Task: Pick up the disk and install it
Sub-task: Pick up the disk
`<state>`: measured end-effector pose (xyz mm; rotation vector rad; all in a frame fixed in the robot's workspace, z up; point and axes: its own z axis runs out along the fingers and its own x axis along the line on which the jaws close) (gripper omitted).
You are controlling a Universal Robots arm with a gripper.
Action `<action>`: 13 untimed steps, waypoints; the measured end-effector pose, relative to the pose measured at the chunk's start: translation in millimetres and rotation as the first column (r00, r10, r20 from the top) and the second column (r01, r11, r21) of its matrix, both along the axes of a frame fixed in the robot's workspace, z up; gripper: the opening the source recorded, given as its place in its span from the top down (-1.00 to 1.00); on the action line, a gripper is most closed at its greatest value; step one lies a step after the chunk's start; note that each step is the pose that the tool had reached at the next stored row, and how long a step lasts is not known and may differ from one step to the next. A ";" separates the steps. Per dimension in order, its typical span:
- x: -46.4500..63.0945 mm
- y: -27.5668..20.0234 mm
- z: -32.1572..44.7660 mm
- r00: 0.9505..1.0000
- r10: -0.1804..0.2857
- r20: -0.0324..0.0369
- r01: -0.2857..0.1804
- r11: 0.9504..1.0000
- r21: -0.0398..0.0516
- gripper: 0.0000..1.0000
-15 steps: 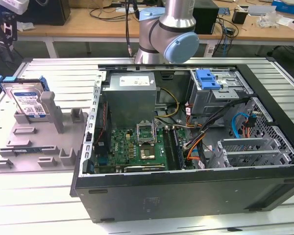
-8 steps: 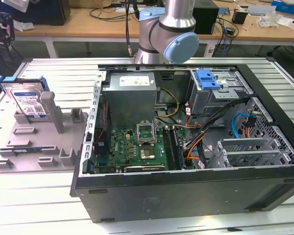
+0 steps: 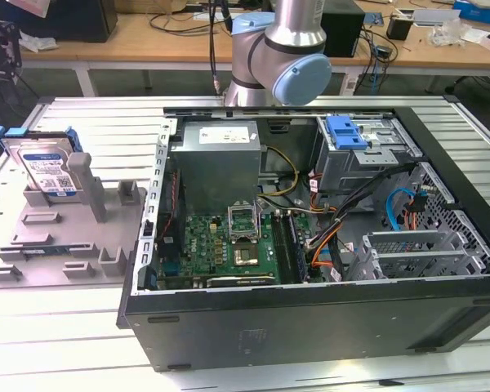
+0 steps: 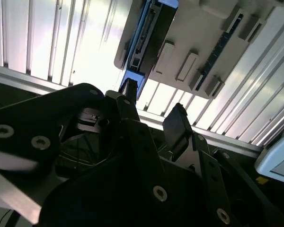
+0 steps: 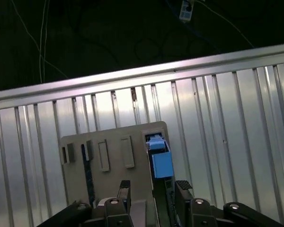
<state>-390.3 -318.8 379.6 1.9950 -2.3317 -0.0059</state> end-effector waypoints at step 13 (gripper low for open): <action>-5.1 1.8 -2.9 0.998 0.055 0.023 -0.055 0.998 0.028 0.00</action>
